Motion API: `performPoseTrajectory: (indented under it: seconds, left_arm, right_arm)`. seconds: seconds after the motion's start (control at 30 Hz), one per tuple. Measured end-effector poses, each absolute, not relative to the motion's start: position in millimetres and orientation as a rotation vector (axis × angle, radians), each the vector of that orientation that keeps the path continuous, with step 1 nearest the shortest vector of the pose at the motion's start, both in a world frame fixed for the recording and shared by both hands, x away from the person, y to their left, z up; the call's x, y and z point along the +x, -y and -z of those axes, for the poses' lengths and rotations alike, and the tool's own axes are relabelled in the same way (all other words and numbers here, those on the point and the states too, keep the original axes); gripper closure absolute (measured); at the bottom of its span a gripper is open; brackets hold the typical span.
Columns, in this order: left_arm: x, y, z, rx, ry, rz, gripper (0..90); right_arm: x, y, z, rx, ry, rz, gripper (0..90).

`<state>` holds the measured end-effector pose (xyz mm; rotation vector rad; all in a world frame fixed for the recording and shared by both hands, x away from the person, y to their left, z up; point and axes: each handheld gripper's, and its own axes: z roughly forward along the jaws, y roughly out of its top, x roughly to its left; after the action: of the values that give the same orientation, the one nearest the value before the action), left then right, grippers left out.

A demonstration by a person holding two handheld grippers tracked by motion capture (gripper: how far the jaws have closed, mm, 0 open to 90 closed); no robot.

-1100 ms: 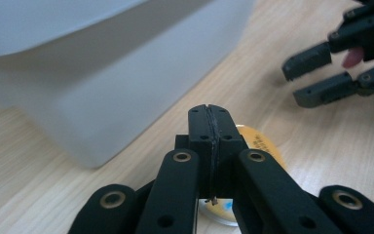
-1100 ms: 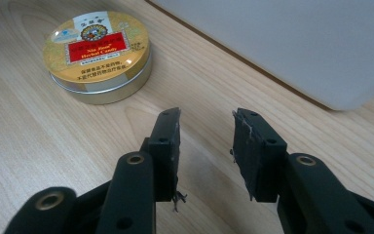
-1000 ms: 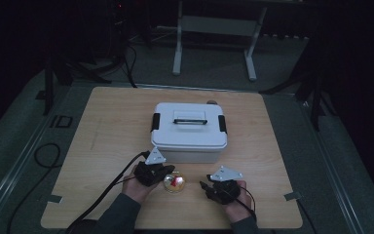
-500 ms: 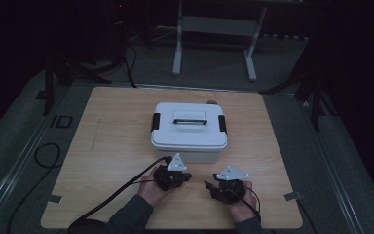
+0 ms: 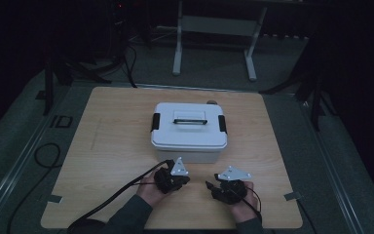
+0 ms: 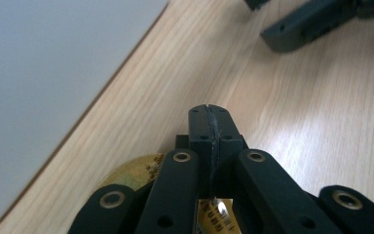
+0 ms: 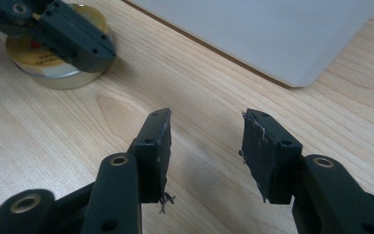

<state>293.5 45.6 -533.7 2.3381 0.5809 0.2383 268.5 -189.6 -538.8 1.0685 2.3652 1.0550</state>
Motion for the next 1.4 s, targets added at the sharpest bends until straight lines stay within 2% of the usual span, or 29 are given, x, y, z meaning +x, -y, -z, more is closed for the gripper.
performPoseTrajectory:
  seconds: [0.77, 0.9, 1.13, 1.4]
  left_arm:
    - [291.9, -121.8, 522.6, 2.322, -0.742, -0.325, 87.9]
    - [285.8, -118.9, 517.1, 2.274, -0.712, -0.278, 87.9]
    - [276.8, -101.1, 525.2, 2.327, -0.659, -0.213, 89.5]
    - [280.1, -102.7, 530.0, 2.4, -0.676, -0.276, 89.8]
  right_arm:
    - [267.5, 193.4, 536.2, 1.066, -2.356, -1.066, 52.9]
    - [267.7, 192.4, 536.9, 1.063, -2.361, -1.063, 52.9]
    - [267.3, 191.5, 537.5, 1.062, -2.365, -1.06, 52.9]
    - [267.0, 190.2, 538.3, 1.056, -2.371, -1.058, 52.9]
